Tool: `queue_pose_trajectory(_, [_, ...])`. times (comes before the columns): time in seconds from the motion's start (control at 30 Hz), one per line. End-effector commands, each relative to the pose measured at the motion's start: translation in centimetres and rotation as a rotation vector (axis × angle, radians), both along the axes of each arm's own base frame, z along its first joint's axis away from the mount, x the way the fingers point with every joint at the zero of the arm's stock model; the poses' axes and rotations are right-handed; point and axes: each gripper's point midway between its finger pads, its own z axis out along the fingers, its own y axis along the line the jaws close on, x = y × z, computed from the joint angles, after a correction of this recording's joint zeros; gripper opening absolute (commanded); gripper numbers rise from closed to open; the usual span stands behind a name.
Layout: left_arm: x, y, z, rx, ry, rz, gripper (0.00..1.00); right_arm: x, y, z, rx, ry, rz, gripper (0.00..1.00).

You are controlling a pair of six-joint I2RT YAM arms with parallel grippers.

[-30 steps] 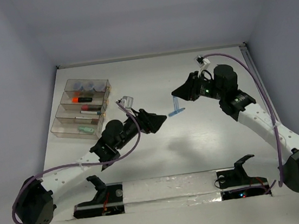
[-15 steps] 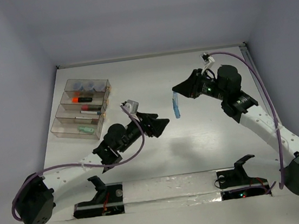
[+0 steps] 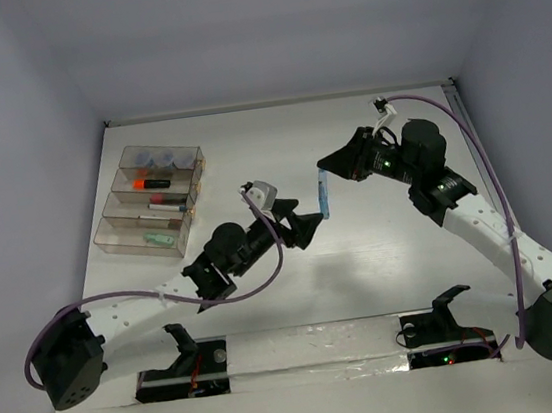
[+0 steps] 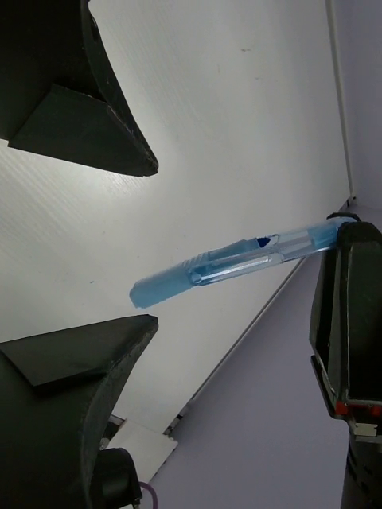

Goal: Sort the stationery into containers
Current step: Close the pen cap on the pen.

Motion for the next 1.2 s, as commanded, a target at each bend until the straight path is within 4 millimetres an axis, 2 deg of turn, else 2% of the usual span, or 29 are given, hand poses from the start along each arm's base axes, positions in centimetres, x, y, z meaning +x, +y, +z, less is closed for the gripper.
queue_pose_trajectory(0.0, [0.4,-0.7,3.3,-0.020,-0.097,0.018,0.67,-0.8,0.1,4.1,0.052,-0.095,0.019,0.00])
queue_pose_trajectory(0.07, [0.0,-1.7,3.4,-0.001,-0.109,0.004,0.67,-0.8,0.1,4.3,0.055,-0.099,0.021,0.00])
queue_pose_trajectory(0.27, [0.2,-2.6,3.3,0.020,-0.114,0.014,0.61,-0.8,0.3,4.3,0.063,-0.093,0.028,0.00])
queue_pose_trajectory(0.43, [0.6,-2.8,3.0,0.037,-0.105,0.023,0.48,-1.0,0.0,4.8,0.067,-0.107,0.019,0.00])
queue_pose_trajectory(0.63, [1.0,-2.9,2.1,0.060,-0.083,0.043,0.40,-1.0,-0.1,5.0,0.070,-0.110,0.013,0.00])
queue_pose_trajectory(0.87, [1.1,-3.1,2.1,0.057,-0.073,0.057,0.28,-1.0,-0.3,5.1,0.071,-0.119,-0.007,0.00])
queue_pose_trajectory(1.03, [0.8,-3.3,2.4,0.046,-0.072,0.051,0.26,-0.7,-0.4,4.7,0.061,-0.114,-0.016,0.00])
queue_pose_trajectory(1.17, [0.4,-3.7,2.6,0.045,-0.076,0.044,0.20,-0.4,-0.6,4.2,0.048,-0.107,-0.037,0.00])
